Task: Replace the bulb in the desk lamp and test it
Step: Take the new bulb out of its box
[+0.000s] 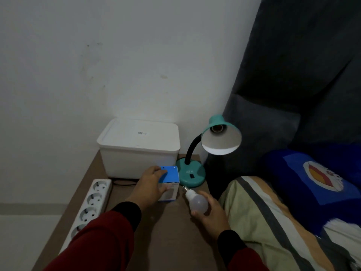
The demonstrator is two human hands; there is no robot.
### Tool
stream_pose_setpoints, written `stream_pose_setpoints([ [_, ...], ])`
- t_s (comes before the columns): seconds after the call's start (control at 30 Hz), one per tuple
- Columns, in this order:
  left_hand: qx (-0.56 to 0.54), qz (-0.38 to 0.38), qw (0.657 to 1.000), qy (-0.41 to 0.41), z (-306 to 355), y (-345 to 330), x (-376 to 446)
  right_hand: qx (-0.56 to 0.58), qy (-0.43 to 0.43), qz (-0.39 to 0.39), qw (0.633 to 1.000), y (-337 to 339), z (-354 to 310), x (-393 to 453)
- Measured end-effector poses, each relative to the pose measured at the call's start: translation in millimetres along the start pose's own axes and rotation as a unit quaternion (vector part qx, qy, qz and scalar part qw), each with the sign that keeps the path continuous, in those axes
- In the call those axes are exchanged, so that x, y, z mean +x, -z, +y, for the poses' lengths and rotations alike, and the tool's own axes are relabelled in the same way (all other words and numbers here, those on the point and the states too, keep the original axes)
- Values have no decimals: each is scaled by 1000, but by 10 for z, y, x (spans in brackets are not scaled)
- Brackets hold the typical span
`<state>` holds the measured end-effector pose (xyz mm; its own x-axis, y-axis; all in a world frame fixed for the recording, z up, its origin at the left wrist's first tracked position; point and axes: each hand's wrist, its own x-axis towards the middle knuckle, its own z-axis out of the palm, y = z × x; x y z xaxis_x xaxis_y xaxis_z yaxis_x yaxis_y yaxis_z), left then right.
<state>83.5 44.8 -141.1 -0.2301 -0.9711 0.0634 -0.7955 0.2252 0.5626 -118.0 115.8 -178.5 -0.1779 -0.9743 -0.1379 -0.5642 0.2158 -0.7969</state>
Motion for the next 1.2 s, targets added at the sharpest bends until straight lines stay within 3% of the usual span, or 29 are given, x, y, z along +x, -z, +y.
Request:
stream_pose_setpoints([
  [0.53, -139, 123, 983, 6, -173, -251, -22, -36, -8, -47, 998, -176, -50, 133],
  [0.7, -255, 166, 951, 54, -171, -330, -64, -37, 56, 47, 997, -143, -297, 189],
  [0.77, -265, 168, 946, 76, -163, -361, -71, -30, 70, 44, 996, -170, -407, 218],
  [0.97, -295, 185, 933, 88, -155, -423, -85, 63, 63, -9, 996, -321, -563, 224],
  [1.2, -317, 194, 923, 102, -106, -477, -57, 138, 72, 6, 988, -440, -592, 220],
])
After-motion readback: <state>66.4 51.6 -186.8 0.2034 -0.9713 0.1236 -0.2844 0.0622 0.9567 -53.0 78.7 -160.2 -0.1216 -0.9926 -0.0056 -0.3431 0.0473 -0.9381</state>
